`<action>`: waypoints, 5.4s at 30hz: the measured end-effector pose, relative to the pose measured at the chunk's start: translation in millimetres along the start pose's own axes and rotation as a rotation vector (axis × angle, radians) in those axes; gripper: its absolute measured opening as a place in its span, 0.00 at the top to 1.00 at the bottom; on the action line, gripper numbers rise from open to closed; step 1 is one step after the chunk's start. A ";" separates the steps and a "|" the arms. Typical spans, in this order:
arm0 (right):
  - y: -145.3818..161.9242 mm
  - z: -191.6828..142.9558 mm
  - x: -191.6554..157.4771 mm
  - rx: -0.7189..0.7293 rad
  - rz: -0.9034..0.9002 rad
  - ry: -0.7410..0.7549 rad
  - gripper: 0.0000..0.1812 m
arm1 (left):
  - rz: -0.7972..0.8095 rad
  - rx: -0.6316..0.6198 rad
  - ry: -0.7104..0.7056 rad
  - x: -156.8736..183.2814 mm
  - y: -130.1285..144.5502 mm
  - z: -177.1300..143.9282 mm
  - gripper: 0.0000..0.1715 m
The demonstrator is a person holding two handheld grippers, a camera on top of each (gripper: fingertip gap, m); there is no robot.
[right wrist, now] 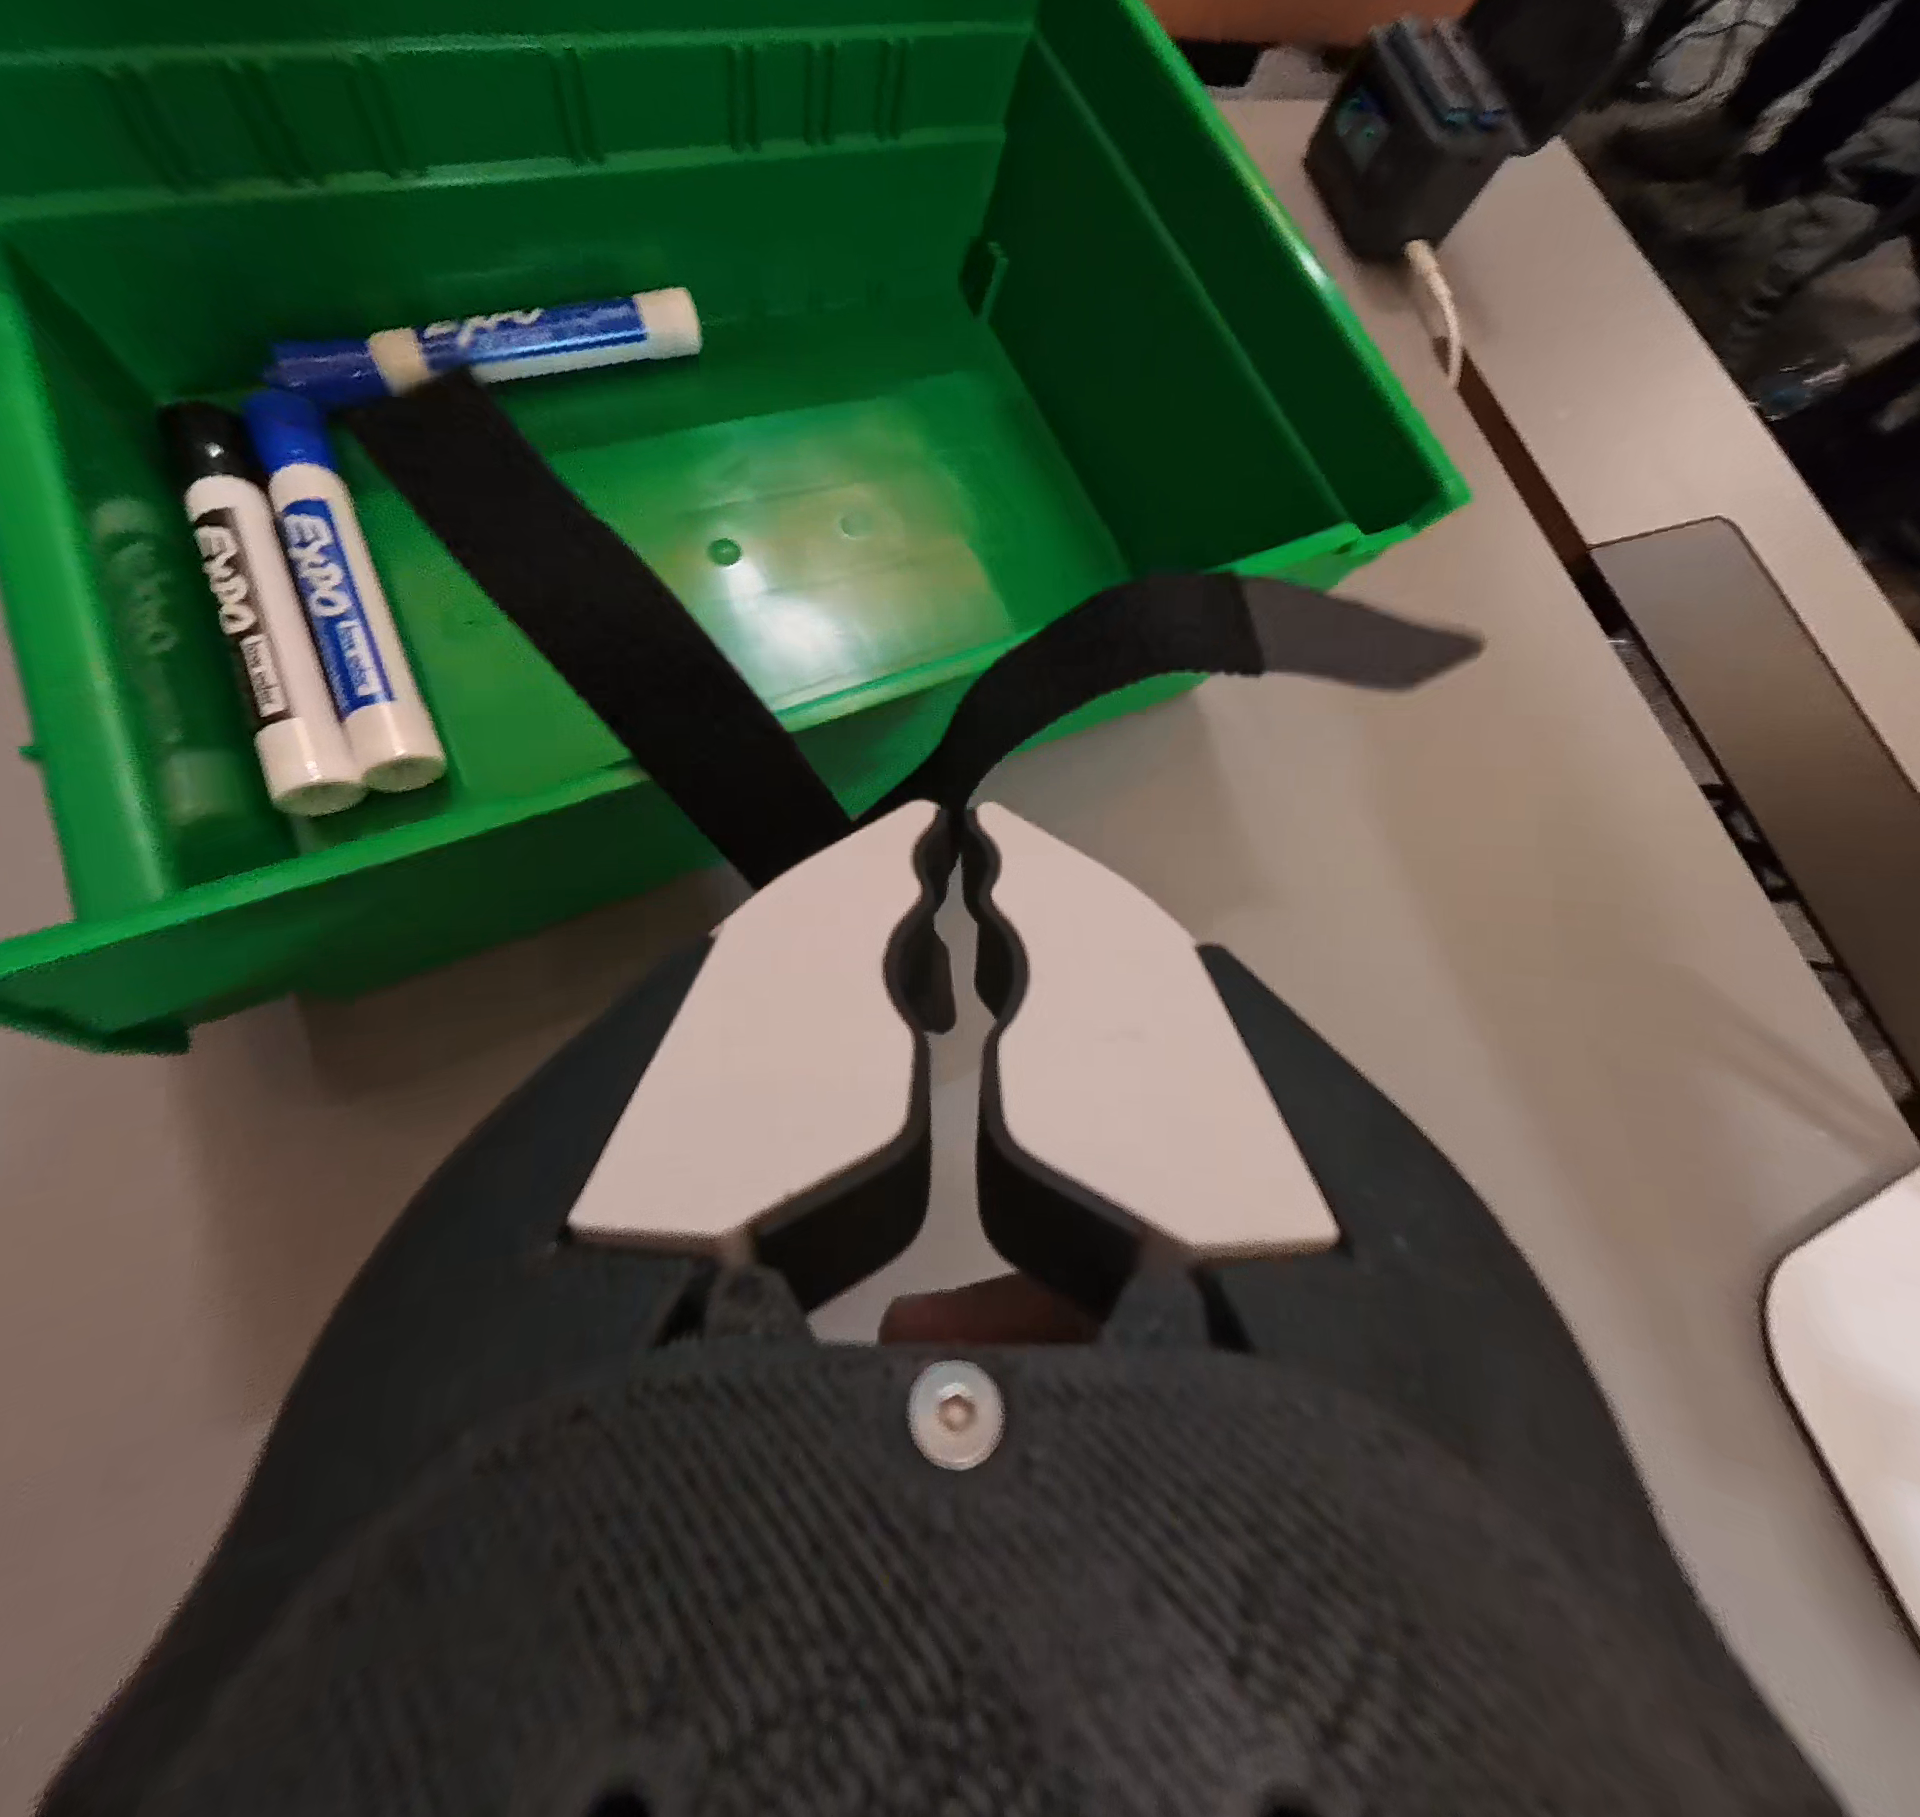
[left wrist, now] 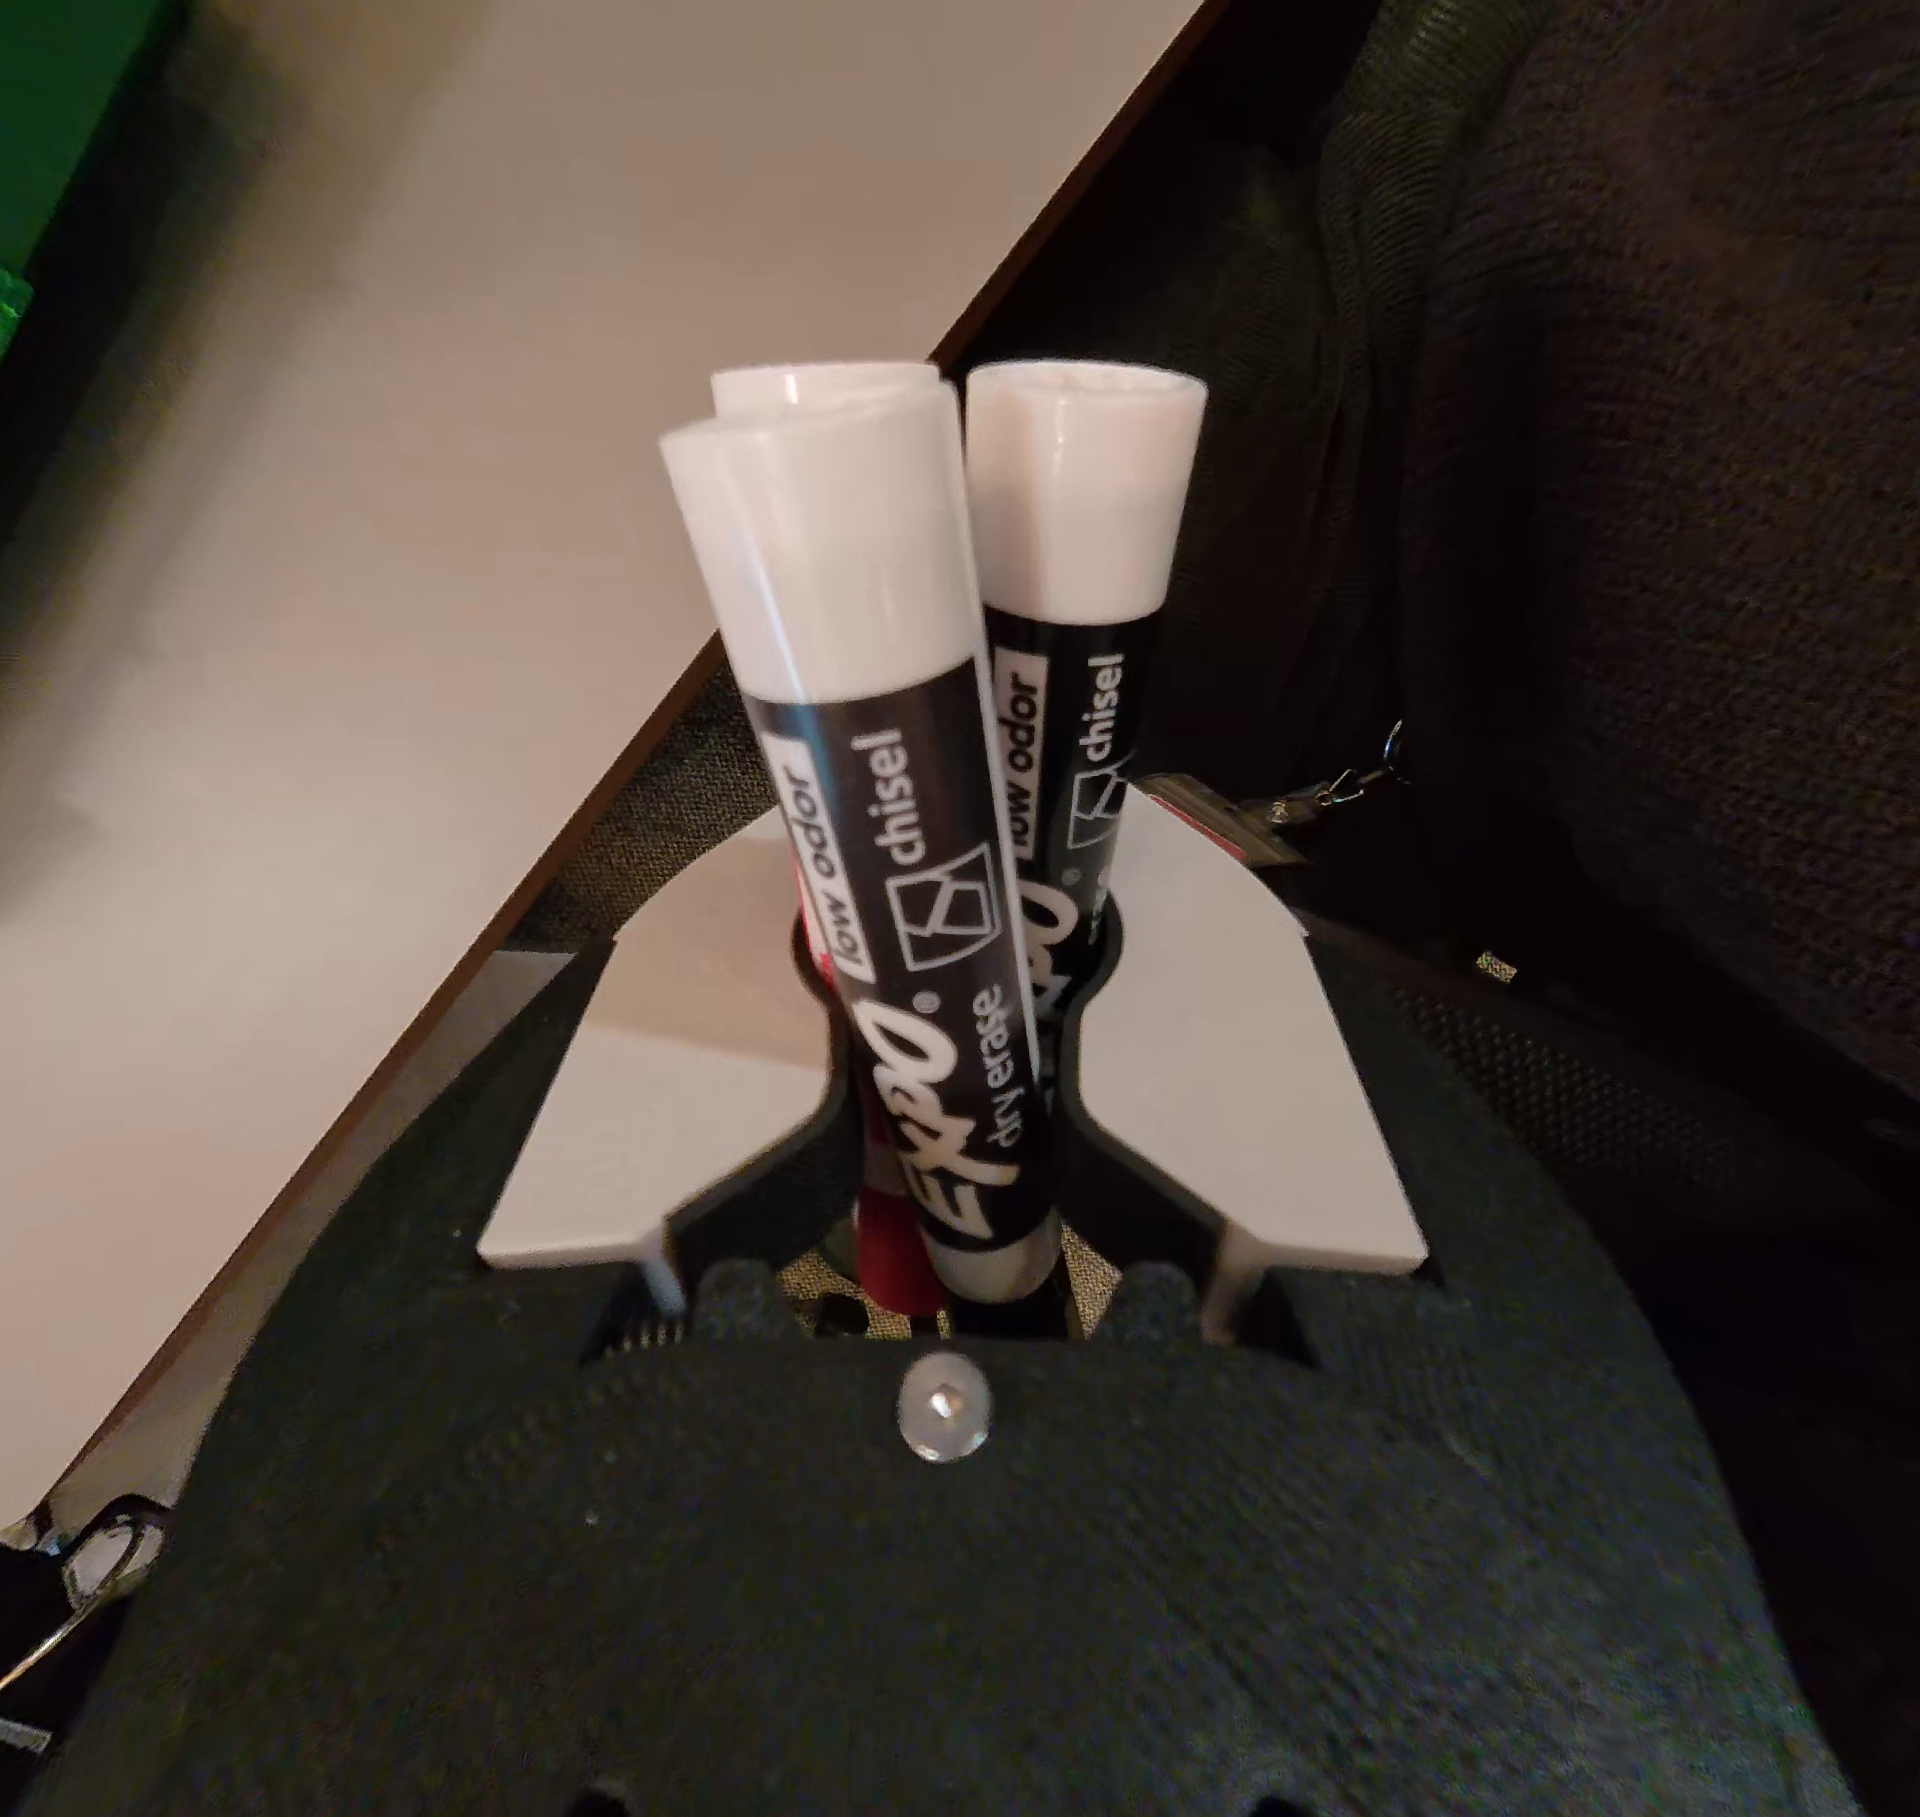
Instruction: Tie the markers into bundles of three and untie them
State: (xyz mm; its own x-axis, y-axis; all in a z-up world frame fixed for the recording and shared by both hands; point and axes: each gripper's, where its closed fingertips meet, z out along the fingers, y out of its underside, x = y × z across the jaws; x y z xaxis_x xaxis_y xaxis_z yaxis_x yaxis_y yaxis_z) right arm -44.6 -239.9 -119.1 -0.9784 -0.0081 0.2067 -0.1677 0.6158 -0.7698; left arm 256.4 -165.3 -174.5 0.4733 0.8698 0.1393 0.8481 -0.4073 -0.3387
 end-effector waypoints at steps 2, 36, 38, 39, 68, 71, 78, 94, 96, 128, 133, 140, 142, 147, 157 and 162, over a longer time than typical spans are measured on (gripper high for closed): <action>-5.7 -3.9 4.1 0.025 0.010 0.027 0.99 | 0.000 0.003 0.003 0.2 0.8 0.1 0.75; -118.4 40.3 -72.8 -0.077 -0.138 -0.534 0.99 | -0.030 0.012 0.035 -3.3 11.3 2.8 0.75; -95.4 58.1 -66.7 -0.232 -0.213 -0.456 0.99 | -0.029 0.009 0.039 -3.7 10.9 4.1 0.75; -83.2 63.1 -68.2 -0.318 -0.233 -0.461 0.99 | -0.028 0.007 0.042 -3.2 10.7 4.8 0.75; -17.6 97.9 -107.9 -0.783 -0.149 -0.575 0.78 | -0.047 0.008 0.054 -4.8 15.6 4.9 0.75; -26.5 100.8 -118.3 -0.795 0.023 -0.661 0.73 | -0.048 -0.003 0.052 -4.3 17.0 6.1 0.75; -15.3 99.1 -120.5 -0.897 0.102 -0.703 0.79 | -0.053 0.007 0.045 -5.6 17.7 3.4 0.75; -23.0 98.0 -138.5 -0.754 -0.209 -0.696 0.98 | -0.061 -0.006 0.039 -6.9 20.1 4.4 0.75; -24.9 98.2 -144.7 -0.709 -0.296 -0.696 0.98 | -0.062 -0.009 0.041 -6.6 20.3 5.0 0.75; -96.6 112.7 -59.4 -0.335 -1.425 0.256 0.99 | -0.074 -0.021 0.045 -7.6 23.4 5.9 0.75; -32.0 103.2 -111.8 -0.510 -1.143 -0.176 0.99 | -0.070 -0.021 0.044 -6.7 23.6 5.4 0.75; -33.2 84.9 -152.9 -0.642 -0.430 -0.647 0.99 | -0.073 -0.022 0.039 -7.0 24.6 4.0 0.75; -27.4 80.4 -153.1 -0.692 -0.352 -0.715 0.99 | -0.073 -0.018 0.037 -7.3 24.3 3.0 0.75; -18.2 80.2 -147.0 -0.728 -0.286 -0.734 0.99 | -0.077 -0.025 0.042 -7.8 26.5 4.6 0.75; -61.2 84.8 -127.1 -0.545 -0.279 -0.670 0.80 | -0.083 -0.030 0.046 -8.6 27.6 5.6 0.75; -75.3 97.5 -100.4 -0.455 -0.333 -0.551 0.79 | -0.084 -0.031 0.048 -8.7 28.0 6.0 0.75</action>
State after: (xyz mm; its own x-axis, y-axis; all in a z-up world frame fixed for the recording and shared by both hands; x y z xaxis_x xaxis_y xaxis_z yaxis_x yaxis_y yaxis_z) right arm 54.5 -362.3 -140.7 -0.8243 -0.5649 -0.0376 -0.5130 0.7734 -0.3723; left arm 274.6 -182.5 -190.7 0.4101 0.8873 0.2111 0.8921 -0.3421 -0.2953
